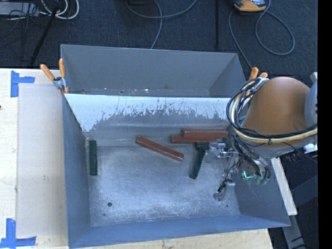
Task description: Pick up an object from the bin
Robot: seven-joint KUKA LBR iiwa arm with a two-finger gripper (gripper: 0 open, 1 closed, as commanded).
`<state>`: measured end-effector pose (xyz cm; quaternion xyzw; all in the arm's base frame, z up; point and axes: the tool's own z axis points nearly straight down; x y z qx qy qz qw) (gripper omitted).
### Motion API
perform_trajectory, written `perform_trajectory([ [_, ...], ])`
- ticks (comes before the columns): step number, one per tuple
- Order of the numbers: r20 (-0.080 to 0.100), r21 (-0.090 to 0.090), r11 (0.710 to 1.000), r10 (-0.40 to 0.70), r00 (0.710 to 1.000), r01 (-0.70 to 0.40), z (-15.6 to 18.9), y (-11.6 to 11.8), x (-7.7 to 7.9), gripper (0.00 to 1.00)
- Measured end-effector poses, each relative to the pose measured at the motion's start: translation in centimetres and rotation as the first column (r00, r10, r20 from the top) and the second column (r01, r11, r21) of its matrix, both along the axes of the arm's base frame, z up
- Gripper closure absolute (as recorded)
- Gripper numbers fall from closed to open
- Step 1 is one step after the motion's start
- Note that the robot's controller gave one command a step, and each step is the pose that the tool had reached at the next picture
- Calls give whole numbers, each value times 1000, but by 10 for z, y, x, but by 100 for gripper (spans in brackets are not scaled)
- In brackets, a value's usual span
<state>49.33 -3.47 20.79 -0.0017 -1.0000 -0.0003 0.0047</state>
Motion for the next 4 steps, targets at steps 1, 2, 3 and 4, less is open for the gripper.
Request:
perform_trajectory([
  [1, 12, -1, 957, 291, 957, -291, -139, -71, 90, 0],
  [2, 13, -2, 845, 534, 845, -534, -107, -69, 101, 0],
  [3, 12, -1, 780, 625, 780, -625, -101, -50, 114, 0],
  [4, 9, 3, 595, 804, 595, -804, -140, -56, 119, 0],
])
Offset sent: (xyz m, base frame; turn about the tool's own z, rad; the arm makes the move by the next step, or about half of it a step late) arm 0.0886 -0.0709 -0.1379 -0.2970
